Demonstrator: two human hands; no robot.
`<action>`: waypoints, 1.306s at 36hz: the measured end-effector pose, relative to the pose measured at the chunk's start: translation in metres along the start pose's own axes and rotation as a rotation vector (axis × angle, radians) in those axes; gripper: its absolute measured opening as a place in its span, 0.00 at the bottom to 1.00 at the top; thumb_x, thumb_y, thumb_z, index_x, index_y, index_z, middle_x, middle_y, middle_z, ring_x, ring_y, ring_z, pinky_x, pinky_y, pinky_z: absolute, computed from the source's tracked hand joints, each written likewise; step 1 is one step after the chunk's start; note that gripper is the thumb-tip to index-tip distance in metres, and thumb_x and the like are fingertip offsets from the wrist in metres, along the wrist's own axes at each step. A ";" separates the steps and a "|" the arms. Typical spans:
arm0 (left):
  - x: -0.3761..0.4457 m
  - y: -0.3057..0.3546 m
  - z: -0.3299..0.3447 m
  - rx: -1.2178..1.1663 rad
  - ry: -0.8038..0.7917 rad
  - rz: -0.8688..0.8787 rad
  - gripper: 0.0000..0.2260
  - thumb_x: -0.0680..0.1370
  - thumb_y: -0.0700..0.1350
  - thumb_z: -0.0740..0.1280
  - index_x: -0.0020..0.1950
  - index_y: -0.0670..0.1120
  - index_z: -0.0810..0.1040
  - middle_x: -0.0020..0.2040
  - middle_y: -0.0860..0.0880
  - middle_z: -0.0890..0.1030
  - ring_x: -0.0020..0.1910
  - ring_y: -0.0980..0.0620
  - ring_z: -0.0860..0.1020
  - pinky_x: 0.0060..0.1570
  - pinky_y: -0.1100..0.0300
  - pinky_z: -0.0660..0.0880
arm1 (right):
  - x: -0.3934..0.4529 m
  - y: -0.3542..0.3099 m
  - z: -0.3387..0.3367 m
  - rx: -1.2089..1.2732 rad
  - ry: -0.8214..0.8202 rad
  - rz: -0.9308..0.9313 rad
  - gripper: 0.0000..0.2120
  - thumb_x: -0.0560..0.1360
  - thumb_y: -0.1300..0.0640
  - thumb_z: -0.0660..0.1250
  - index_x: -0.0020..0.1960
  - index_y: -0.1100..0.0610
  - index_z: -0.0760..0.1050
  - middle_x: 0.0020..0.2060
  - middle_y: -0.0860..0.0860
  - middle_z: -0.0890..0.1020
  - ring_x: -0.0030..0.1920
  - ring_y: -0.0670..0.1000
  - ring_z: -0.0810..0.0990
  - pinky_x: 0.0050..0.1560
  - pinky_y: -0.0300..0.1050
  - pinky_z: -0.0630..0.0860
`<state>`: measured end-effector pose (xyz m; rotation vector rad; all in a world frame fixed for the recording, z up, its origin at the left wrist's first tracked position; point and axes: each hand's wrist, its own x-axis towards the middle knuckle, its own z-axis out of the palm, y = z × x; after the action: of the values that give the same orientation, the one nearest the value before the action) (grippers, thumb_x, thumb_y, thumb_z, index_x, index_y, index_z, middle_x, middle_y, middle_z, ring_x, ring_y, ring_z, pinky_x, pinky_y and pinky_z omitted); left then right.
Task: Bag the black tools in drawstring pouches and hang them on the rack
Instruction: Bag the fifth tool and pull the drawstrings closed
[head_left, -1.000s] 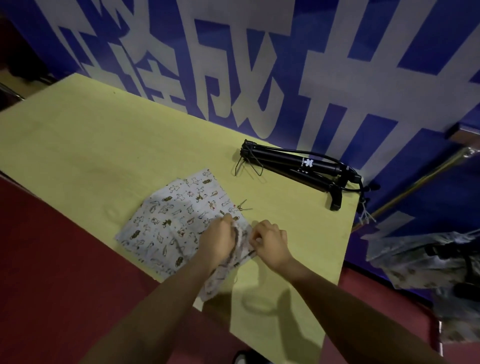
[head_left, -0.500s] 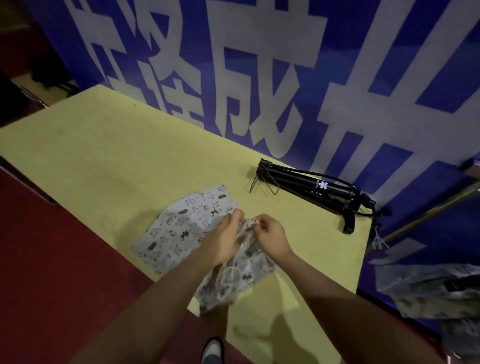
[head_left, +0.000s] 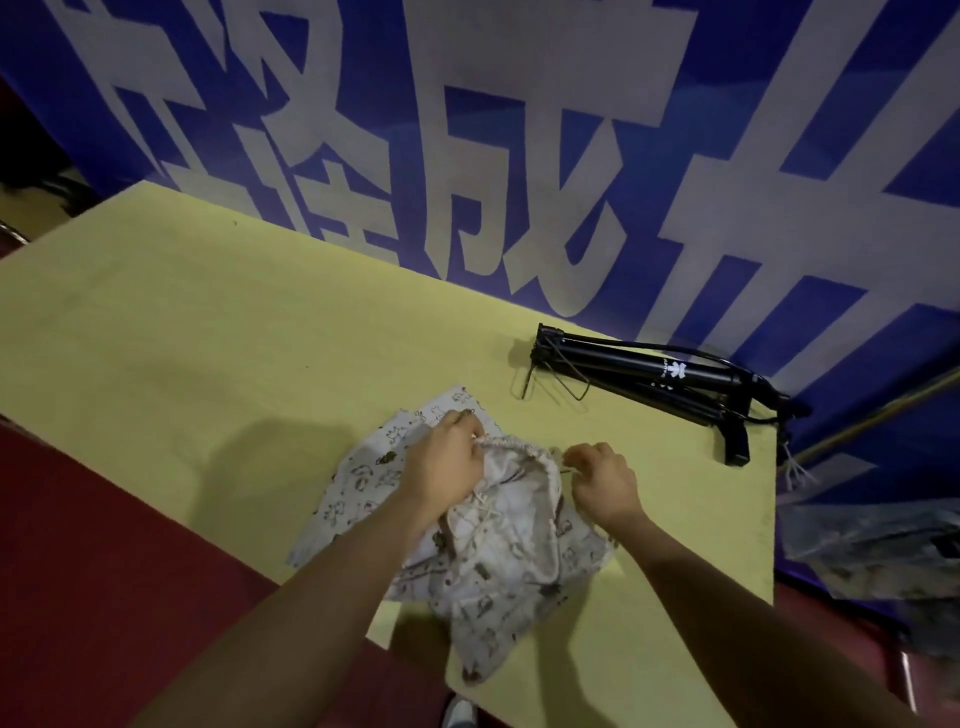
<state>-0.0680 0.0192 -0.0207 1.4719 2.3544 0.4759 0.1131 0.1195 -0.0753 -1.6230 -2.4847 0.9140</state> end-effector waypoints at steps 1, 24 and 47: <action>0.000 -0.001 0.002 0.025 -0.020 0.019 0.14 0.79 0.40 0.59 0.64 0.43 0.72 0.60 0.46 0.75 0.48 0.49 0.77 0.38 0.62 0.69 | 0.001 0.002 0.003 -0.072 -0.028 -0.011 0.17 0.75 0.62 0.61 0.62 0.52 0.74 0.59 0.55 0.75 0.59 0.58 0.72 0.59 0.48 0.68; -0.001 0.022 0.013 0.108 -0.143 0.169 0.06 0.76 0.36 0.61 0.51 0.43 0.66 0.42 0.48 0.70 0.37 0.46 0.74 0.31 0.56 0.66 | -0.015 -0.003 -0.009 0.441 0.157 -0.105 0.04 0.76 0.61 0.64 0.42 0.55 0.74 0.46 0.51 0.76 0.49 0.52 0.76 0.55 0.45 0.73; -0.007 0.030 -0.018 0.021 -0.256 0.389 0.06 0.78 0.39 0.61 0.50 0.49 0.68 0.49 0.52 0.70 0.41 0.47 0.76 0.39 0.51 0.74 | -0.027 -0.030 -0.021 0.302 0.061 -0.252 0.06 0.76 0.65 0.61 0.49 0.56 0.67 0.43 0.53 0.76 0.39 0.53 0.73 0.39 0.49 0.71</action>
<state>-0.0485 0.0234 0.0093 1.8868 1.8884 0.3291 0.1072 0.0981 -0.0355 -1.1970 -2.3035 1.1165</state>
